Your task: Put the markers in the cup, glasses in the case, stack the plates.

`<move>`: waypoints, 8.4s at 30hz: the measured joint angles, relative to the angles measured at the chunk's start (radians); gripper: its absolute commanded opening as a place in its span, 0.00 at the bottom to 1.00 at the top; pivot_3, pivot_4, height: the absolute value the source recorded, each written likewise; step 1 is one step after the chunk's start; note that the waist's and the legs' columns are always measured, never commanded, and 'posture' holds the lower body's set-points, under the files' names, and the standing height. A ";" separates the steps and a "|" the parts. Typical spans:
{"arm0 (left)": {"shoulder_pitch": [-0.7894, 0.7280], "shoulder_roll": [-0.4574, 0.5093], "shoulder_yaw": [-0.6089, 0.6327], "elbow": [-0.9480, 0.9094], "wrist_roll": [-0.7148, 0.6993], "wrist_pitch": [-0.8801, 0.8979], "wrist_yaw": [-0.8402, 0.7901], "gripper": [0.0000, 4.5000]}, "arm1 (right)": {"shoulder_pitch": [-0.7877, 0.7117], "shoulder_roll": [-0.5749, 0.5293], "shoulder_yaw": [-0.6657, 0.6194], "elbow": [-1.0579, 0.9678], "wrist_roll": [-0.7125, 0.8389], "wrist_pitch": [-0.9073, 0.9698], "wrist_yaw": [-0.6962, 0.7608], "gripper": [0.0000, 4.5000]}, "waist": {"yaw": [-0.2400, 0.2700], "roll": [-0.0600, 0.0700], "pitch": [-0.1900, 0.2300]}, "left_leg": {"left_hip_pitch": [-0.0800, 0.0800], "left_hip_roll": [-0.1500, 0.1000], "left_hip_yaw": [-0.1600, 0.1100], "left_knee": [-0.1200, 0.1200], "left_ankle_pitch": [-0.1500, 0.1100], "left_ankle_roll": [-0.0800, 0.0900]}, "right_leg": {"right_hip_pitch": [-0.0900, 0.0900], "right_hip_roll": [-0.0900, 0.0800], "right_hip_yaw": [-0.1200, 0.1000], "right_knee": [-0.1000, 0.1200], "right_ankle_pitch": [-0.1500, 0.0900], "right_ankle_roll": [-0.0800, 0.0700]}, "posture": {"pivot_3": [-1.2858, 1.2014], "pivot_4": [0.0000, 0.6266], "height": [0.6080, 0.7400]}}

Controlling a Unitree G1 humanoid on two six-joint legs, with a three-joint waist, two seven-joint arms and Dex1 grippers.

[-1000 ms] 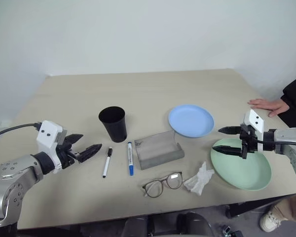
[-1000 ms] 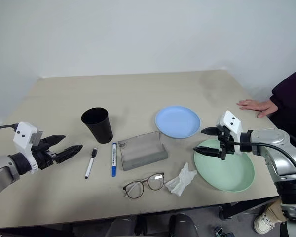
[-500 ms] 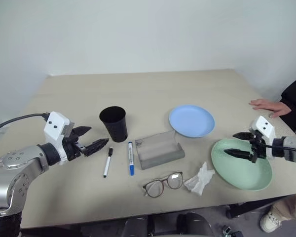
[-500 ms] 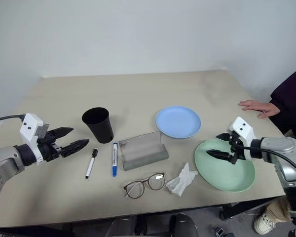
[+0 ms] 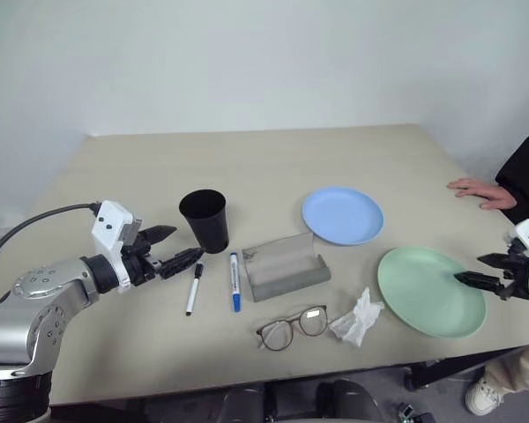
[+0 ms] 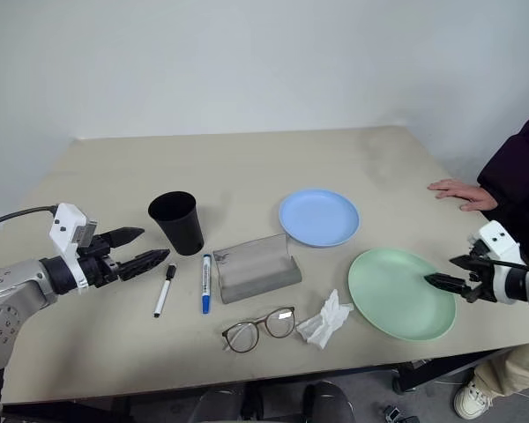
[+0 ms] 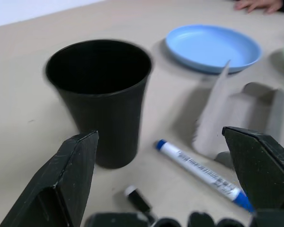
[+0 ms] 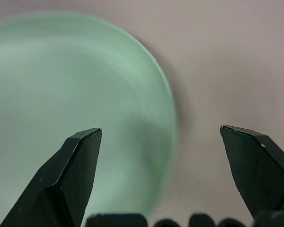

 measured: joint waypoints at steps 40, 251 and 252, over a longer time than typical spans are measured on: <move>0.047 0.006 0.029 0.003 -0.009 -0.044 -0.002 1.00 | -0.210 0.200 -0.202 0.196 0.208 0.402 -0.059 0.01 | -0.007 0.030 0.005 | 0.011 -0.019 -0.080 0.058 -0.046 -0.005 | 0.004 -0.015 -0.023 0.028 -0.023 0.016 | 0.52 0.00 0.70; -0.299 -0.031 -0.699 0.035 0.260 -0.012 -0.293 1.00 | -0.621 0.451 0.458 -0.149 -0.107 -0.173 0.468 1.00 | -0.016 0.008 0.012 | 0.017 -0.007 -0.049 0.026 -0.022 -0.012 | -0.008 0.018 0.025 0.027 -0.006 -0.005 | 0.52 0.00 0.70; -0.299 -0.037 -0.706 0.035 0.263 -0.011 -0.293 1.00 | -0.620 0.451 0.458 -0.149 -0.107 -0.173 0.466 1.00 | -0.016 0.008 0.012 | 0.017 -0.007 -0.049 0.026 -0.022 -0.012 | -0.008 0.018 0.025 0.027 -0.006 -0.005 | 0.52 0.00 0.70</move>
